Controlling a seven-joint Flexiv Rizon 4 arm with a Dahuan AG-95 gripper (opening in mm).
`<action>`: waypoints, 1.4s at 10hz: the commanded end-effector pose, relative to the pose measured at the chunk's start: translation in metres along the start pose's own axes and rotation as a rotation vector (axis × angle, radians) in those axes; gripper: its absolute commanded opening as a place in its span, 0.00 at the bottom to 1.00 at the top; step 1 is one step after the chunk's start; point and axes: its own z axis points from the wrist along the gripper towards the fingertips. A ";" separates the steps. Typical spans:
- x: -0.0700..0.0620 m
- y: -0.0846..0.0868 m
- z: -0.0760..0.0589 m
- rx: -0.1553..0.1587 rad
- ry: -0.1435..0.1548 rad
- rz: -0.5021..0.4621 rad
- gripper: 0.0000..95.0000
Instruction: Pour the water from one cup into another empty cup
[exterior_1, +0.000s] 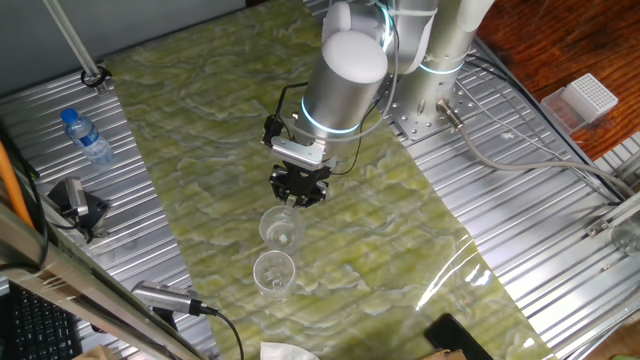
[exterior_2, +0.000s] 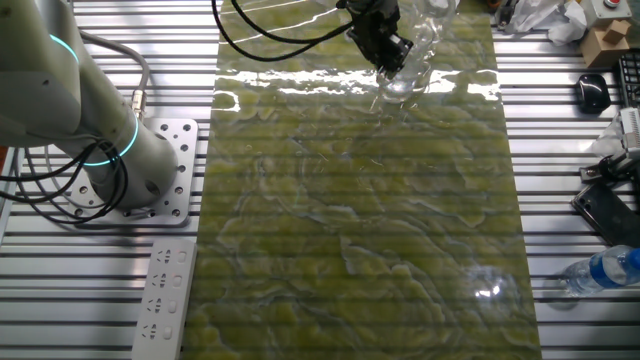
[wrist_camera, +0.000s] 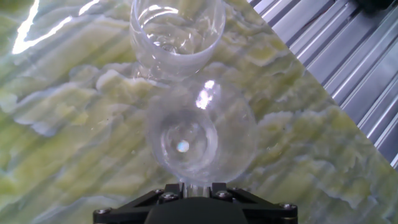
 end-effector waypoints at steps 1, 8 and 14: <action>0.000 0.000 0.000 0.004 -0.006 -0.002 0.20; -0.001 -0.008 -0.016 0.010 0.029 -0.096 0.80; -0.003 -0.014 -0.032 0.006 0.050 -0.082 0.60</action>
